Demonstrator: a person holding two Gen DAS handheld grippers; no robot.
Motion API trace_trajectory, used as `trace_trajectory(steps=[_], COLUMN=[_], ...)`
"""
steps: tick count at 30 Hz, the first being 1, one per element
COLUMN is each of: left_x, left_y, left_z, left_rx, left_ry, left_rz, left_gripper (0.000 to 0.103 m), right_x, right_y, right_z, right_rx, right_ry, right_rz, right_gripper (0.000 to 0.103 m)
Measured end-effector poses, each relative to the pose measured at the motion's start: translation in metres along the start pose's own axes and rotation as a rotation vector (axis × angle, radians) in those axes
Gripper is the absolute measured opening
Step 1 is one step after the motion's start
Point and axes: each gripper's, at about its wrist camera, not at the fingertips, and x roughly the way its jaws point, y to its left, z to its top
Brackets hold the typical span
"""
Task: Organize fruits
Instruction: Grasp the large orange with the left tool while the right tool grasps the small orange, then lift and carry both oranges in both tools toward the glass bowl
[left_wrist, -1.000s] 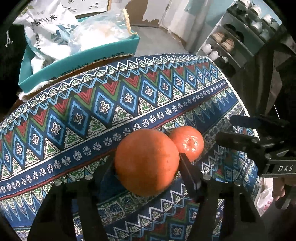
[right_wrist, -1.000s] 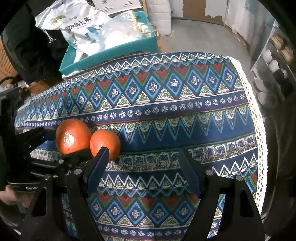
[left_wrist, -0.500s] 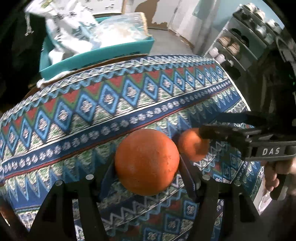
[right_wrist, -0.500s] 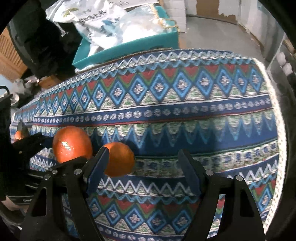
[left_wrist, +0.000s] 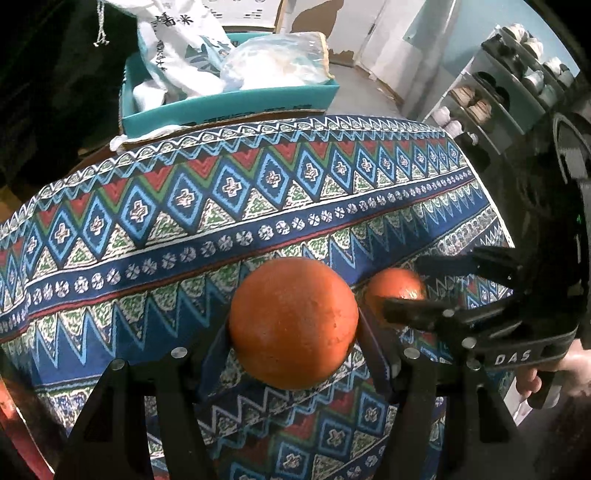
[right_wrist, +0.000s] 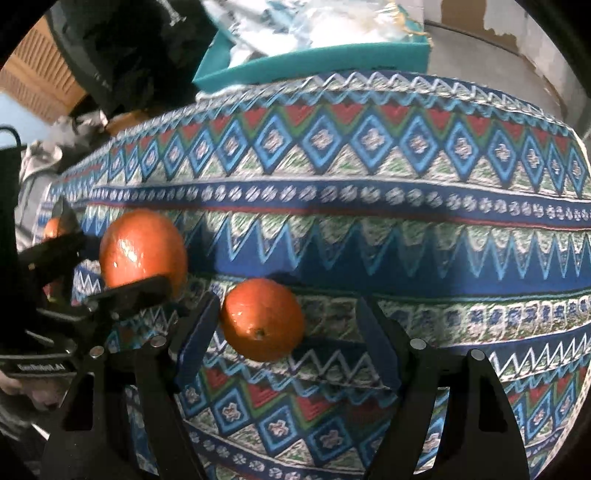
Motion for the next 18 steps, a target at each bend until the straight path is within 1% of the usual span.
trace_trajectory(steps=[1,2,3,4,5,7,8,14,18], left_x=[-0.001,-0.002,-0.002,-0.004,-0.005,-0.007,-0.009,-0.019,-0.030], left_y=[0.001,0.002,0.003,0.003,0.004,0.004,0.004,0.004,0.005], left_z=[-0.001,-0.002,-0.002,-0.003,-0.004,-0.005,-0.006,-0.010,-0.012], left_rx=[0.000,-0.001,-0.002,-0.004,-0.007,-0.006,-0.004,-0.001,-0.009], left_ry=[0.000,0.000,-0.001,-0.001,-0.003,-0.006,-0.008,-0.019,-0.034], left_rz=[0.001,0.002,0.004,0.005,0.004,0.004,0.005,0.010,0.014], left_gripper=[0.067,0.067,0.067,0.067,0.067,0.067,0.067,0.067,0.067], right_x=[0.002,0.003,0.005,0.006,0.006,0.005,0.004,0.005,-0.003], right_y=[0.003,0.004,0.005,0.006,0.006,0.007,0.008,0.018,0.024], right_z=[-0.002,-0.003,-0.003,-0.004,-0.004,-0.005,-0.004,-0.001,0.003], right_rx=[-0.008,-0.013,-0.020,-0.026,-0.025,-0.020,-0.024,-0.046,-0.056], right_ry=[0.008,0.009,0.009,0.011,0.016,-0.001,-0.007,-0.002,-0.031], right_rz=[0.003,0.001,-0.002,0.003,0.004,0.010,0.015,-0.026,-0.037], right_gripper=[0.074,0.068,0.065,0.064,0.059,0.055,0.048,0.047,0.047])
